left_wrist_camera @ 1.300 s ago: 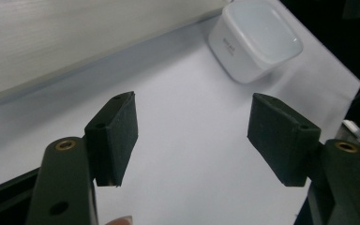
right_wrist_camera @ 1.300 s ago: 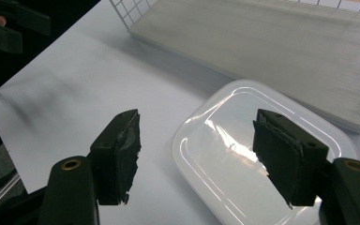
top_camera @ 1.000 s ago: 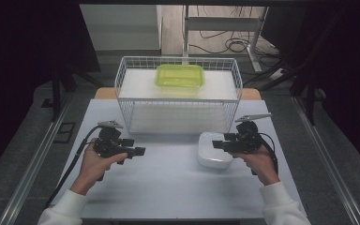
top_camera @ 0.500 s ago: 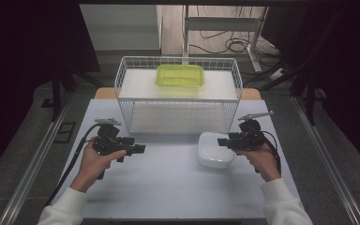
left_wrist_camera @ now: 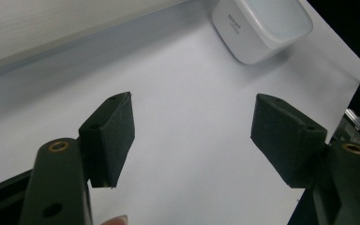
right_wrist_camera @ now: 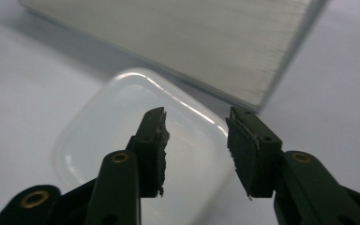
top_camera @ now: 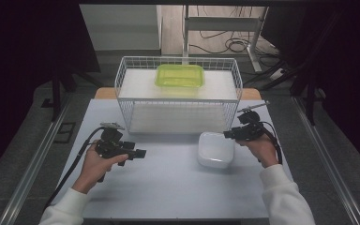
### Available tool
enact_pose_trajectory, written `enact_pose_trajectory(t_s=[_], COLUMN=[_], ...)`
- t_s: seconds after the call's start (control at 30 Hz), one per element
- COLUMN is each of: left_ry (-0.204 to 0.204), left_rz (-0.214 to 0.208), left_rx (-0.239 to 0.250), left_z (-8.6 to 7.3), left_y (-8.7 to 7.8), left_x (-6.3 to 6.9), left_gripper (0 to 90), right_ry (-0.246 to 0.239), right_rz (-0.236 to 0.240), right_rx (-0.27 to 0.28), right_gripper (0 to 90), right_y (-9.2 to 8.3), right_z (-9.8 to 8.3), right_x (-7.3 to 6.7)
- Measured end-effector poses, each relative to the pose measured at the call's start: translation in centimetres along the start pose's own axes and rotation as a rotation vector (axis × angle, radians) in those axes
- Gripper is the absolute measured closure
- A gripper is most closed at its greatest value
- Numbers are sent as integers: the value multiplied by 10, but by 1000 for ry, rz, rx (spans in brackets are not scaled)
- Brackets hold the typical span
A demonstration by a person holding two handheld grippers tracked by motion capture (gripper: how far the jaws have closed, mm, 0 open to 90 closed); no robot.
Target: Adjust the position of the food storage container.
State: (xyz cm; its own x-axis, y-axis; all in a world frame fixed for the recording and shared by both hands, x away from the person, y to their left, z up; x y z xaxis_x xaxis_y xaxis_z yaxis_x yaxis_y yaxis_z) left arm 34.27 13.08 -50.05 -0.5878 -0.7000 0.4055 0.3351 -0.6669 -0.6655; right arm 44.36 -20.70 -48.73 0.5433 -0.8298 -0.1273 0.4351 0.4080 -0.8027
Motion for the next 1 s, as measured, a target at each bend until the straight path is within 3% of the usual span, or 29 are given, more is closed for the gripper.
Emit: enact_pose_trajectory(t_s=[0.2, 0.5, 0.73, 1.0], left_ry=[-2, 0, -4, -7], left_rz=[-1, -2, -10, -18], left_rx=[-4, -25, -32, -38], left_z=[0, -3, -5, -6], left_y=[2, 4, 6, 7], left_x=[0, -1, -1, -1], left_gripper=[300, 300, 300, 301], right_ry=[37, 58, 60, 36], right_rz=[-46, -104, -105, -122], right_rx=[-62, -143, -185, -223], right_gripper=[652, 805, 876, 891], right_y=[7, 16, 25, 34], right_z=[-4, -13, -21, -26], right_x=[22, 39, 42, 35])
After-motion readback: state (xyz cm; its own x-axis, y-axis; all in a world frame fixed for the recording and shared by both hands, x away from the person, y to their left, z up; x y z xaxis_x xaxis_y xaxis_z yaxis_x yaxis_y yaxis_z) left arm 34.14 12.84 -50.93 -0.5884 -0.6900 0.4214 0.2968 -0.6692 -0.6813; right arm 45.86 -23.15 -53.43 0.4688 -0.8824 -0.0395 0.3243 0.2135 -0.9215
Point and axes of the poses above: each handheld gripper's, and its own axes: y roughly forward along the jaws, z roughly out of its top, x roughly to its right, the point moved 9 cm from there along y, roughly forward along the jaws
